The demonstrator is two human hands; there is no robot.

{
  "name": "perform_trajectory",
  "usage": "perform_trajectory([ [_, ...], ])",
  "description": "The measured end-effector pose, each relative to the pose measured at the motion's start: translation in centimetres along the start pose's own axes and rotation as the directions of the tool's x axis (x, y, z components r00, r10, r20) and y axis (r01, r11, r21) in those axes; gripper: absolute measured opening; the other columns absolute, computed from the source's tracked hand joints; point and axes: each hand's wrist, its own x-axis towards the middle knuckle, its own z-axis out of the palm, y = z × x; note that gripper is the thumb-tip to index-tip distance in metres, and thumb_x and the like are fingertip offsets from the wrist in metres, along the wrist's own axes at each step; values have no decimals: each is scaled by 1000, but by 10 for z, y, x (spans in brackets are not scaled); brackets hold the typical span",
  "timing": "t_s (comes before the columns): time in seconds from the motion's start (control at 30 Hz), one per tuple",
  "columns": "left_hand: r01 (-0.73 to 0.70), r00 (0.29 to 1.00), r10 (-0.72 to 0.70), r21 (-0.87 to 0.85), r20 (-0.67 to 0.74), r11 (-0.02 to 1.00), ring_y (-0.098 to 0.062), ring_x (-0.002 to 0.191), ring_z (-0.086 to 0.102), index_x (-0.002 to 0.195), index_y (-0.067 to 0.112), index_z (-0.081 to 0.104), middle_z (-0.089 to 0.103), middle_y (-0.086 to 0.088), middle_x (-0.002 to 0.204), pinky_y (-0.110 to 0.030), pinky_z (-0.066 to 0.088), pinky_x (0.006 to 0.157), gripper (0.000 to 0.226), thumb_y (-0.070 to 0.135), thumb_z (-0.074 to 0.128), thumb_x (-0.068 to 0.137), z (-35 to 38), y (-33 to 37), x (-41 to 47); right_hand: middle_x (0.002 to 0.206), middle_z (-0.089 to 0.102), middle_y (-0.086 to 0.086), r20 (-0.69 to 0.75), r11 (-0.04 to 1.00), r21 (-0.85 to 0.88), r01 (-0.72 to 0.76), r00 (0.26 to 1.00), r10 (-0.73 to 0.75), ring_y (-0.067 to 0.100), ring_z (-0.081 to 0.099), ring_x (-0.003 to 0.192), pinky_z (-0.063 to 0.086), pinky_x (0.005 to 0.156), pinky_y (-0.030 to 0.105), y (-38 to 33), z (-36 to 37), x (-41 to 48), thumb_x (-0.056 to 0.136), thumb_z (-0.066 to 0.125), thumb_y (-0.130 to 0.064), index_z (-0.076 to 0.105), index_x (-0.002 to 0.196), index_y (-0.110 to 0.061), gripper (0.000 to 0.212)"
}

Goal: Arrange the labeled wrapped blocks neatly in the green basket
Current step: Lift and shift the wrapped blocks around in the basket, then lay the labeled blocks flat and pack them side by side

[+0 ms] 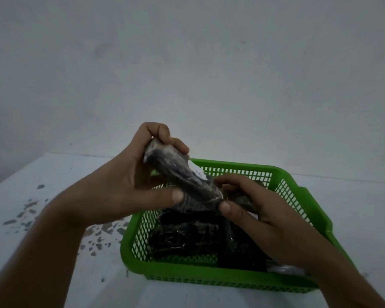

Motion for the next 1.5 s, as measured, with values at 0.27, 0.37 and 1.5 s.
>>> perform_trajectory([
  [0.27,129,990,-75,570,-118,812,-14,100,67,104,31,60,66,7,109,-32,58,83,43,43,79,67,-8,20,-19,109,56,-18,-161,990,-61,126,978,-135,7,61,102,48,80,14,-4,1,0,79,64,-54,59,120,-31,48],
  [0.37,174,982,-73,680,-174,713,2,98,62,103,42,58,65,19,103,-13,53,73,50,44,83,60,-2,26,-25,111,58,-16,-183,984,-85,157,968,-170,7,62,101,50,79,16,-9,5,-1,82,62,-53,58,122,-28,48],
  [1.5,193,968,6,763,-250,617,5,103,54,119,26,58,61,17,110,-10,46,84,37,38,63,84,-20,-19,-75,107,63,-8,468,581,-773,255,848,250,17,58,108,7,115,52,-23,43,42,79,67,-56,46,116,-29,50],
])
